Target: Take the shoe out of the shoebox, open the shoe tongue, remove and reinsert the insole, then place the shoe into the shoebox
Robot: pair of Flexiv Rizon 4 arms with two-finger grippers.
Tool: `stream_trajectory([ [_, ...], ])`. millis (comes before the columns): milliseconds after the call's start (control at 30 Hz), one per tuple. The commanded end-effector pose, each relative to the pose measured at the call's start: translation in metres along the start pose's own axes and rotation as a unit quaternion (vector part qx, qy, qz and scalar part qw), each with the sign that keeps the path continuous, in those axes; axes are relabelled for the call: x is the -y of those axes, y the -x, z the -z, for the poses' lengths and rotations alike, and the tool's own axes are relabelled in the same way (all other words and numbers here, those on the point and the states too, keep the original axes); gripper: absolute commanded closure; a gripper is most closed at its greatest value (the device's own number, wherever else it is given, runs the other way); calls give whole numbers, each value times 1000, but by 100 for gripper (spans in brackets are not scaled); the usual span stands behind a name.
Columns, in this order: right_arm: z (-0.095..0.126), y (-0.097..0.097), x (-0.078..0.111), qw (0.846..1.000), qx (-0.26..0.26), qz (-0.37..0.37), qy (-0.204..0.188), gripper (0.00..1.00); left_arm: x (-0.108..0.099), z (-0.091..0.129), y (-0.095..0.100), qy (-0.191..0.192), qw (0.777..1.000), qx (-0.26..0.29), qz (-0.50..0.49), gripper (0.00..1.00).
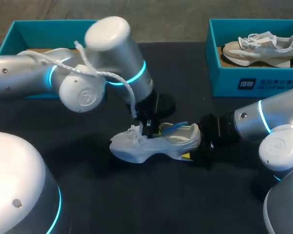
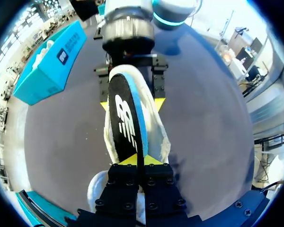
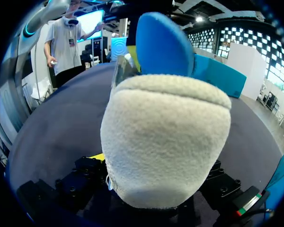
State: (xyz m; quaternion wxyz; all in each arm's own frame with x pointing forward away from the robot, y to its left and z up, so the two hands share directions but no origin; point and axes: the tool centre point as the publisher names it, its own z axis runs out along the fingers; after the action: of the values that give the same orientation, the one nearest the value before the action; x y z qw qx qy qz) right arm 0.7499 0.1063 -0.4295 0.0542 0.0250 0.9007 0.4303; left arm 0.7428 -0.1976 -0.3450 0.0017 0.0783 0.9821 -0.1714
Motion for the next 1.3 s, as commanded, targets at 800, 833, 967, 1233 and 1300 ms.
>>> stream_trajectory([
  [800, -1, -1, 0, 1000, 1, 0, -2, 100, 42, 28, 3, -95, 993, -7, -65, 37],
  [833, -1, -1, 0, 1000, 1, 0, -2, 100, 43, 29, 3, -96, 993, -6, -67, 28],
  [967, -1, -1, 0, 1000, 1, 0, -2, 100, 45, 34, 2, -97, 993, -3, -71, 0],
  [1233, -1, -1, 0, 1000, 1, 0, -2, 100, 45, 45, -6, -89, 992, 34, -80, 0],
  [1300, -1, -1, 0, 1000, 1, 0, -2, 100, 44, 48, -9, -79, 992, 59, -81, 0],
])
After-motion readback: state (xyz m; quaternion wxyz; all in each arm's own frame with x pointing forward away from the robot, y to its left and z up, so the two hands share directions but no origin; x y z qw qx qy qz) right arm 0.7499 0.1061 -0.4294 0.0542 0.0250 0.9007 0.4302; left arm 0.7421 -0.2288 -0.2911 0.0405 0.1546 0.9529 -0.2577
